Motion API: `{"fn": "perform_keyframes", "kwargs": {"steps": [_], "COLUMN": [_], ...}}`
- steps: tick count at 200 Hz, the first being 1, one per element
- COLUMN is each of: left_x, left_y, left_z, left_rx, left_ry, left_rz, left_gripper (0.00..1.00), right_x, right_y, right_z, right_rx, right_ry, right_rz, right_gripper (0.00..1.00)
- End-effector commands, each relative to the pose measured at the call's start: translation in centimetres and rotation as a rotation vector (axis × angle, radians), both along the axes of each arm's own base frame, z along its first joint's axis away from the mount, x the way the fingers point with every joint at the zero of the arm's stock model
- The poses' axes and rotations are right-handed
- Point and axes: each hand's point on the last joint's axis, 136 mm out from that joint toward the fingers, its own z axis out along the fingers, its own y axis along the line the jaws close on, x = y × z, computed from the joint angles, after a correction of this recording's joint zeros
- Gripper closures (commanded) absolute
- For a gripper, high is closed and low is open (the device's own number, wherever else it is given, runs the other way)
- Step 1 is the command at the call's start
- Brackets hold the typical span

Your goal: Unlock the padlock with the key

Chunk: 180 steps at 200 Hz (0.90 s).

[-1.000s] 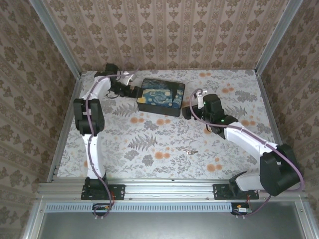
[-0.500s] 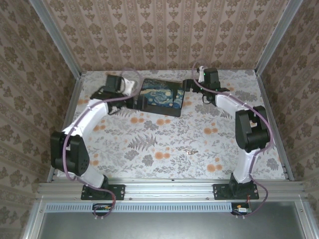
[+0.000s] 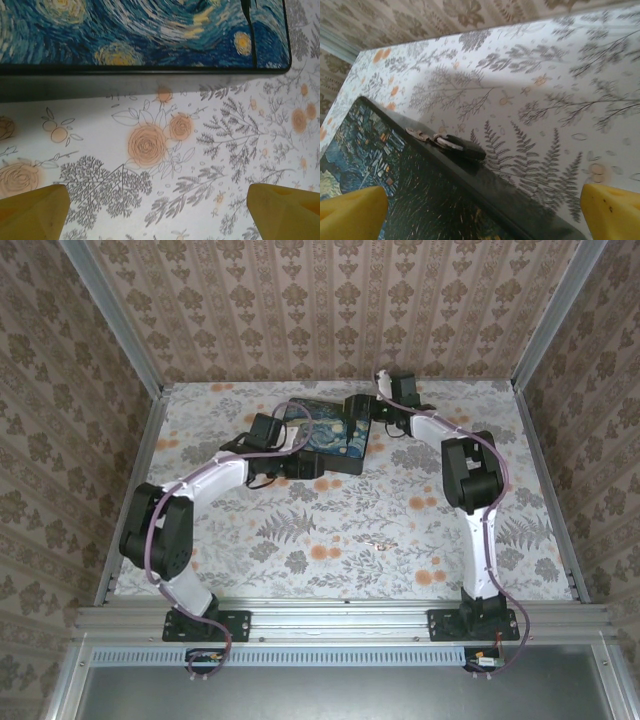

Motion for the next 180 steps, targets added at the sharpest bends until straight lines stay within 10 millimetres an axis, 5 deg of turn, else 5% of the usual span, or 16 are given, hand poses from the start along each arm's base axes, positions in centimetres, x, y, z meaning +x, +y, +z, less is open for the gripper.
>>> {"fn": "perform_keyframes", "kwargs": {"steps": [1, 33, 44, 85, 131, 154, 180], "left_x": [1.6, 3.4, 4.8, 6.3, 6.1, 5.7, 5.6], "left_y": [-1.3, -0.5, 1.2, 2.3, 2.8, 3.9, 5.9], "left_z": [1.1, 1.1, 1.4, 2.4, 2.2, 2.2, 2.5], "left_rx": [-0.076, -0.082, -0.098, -0.102, -0.053, -0.016, 0.054], "left_ry": [-0.016, -0.018, -0.026, -0.053, -0.049, -0.06, -0.092], "left_rz": [0.03, 0.103, 0.165, 0.167, 0.125, 0.126, 0.127], "left_gripper": [0.0, 0.0, 0.0, 0.0, 0.0, 0.0, 0.0], "right_x": [-0.6, -4.1, -6.1, -15.6, -25.1, -26.7, -25.8], "right_y": [2.1, 3.6, 4.0, 6.0, 10.8, 11.8, 9.6], "right_z": [1.6, 2.4, 2.5, 2.9, 4.3, 5.0, 6.7], "right_rx": [0.034, 0.065, 0.053, 0.03, 0.081, 0.115, 0.107], "right_ry": [-0.029, -0.023, -0.023, 0.006, 0.018, 0.049, 0.037], "right_rz": [0.09, 0.228, 0.264, 0.378, 0.498, 0.503, 0.407], "right_gripper": [0.01, 0.09, 0.09, 0.09, 0.09, 0.08, 0.08]}}
